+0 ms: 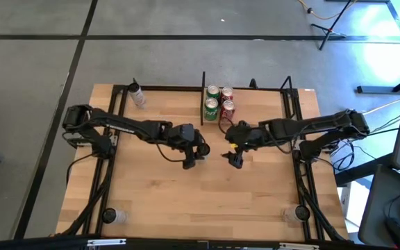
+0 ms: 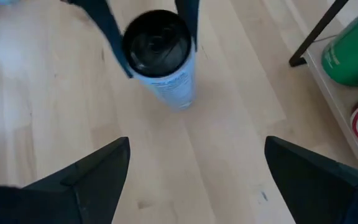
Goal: Place canned beverage on shelf
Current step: Put the top white yellow soda can on the shelf
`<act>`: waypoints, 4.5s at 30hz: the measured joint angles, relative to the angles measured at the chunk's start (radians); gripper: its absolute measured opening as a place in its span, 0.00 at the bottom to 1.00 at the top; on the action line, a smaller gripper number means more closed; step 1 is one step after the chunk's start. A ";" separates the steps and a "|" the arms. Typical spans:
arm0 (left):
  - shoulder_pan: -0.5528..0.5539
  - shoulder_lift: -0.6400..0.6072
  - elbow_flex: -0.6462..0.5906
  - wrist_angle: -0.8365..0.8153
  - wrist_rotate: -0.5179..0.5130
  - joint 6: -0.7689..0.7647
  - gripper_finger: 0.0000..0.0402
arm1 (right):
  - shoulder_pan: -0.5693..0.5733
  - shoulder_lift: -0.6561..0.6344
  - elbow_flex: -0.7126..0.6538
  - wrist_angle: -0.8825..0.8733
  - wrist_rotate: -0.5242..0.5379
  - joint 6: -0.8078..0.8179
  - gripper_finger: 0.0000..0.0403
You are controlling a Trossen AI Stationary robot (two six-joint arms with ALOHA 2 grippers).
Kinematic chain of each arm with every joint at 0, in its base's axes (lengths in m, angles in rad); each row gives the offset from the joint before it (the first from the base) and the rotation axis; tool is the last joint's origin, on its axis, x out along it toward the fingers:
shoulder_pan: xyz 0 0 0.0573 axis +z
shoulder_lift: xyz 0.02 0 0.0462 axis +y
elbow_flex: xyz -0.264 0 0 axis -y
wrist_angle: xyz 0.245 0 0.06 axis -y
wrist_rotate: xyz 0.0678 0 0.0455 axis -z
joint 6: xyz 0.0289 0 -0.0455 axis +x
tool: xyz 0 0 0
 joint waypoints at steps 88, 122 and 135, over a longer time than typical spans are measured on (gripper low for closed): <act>-0.173 -0.472 0.001 -0.483 -0.304 -0.108 0.80 | -0.066 0.027 0.161 -0.066 0.051 -0.176 0.53; -0.016 -0.472 0.001 -0.474 -0.304 -0.140 0.80 | -0.981 -0.001 0.145 -0.224 -0.534 -1.001 0.53; 0.022 -0.472 0.001 -0.474 -0.298 -0.104 0.80 | -1.008 0.136 0.145 -0.143 -0.590 -1.077 0.53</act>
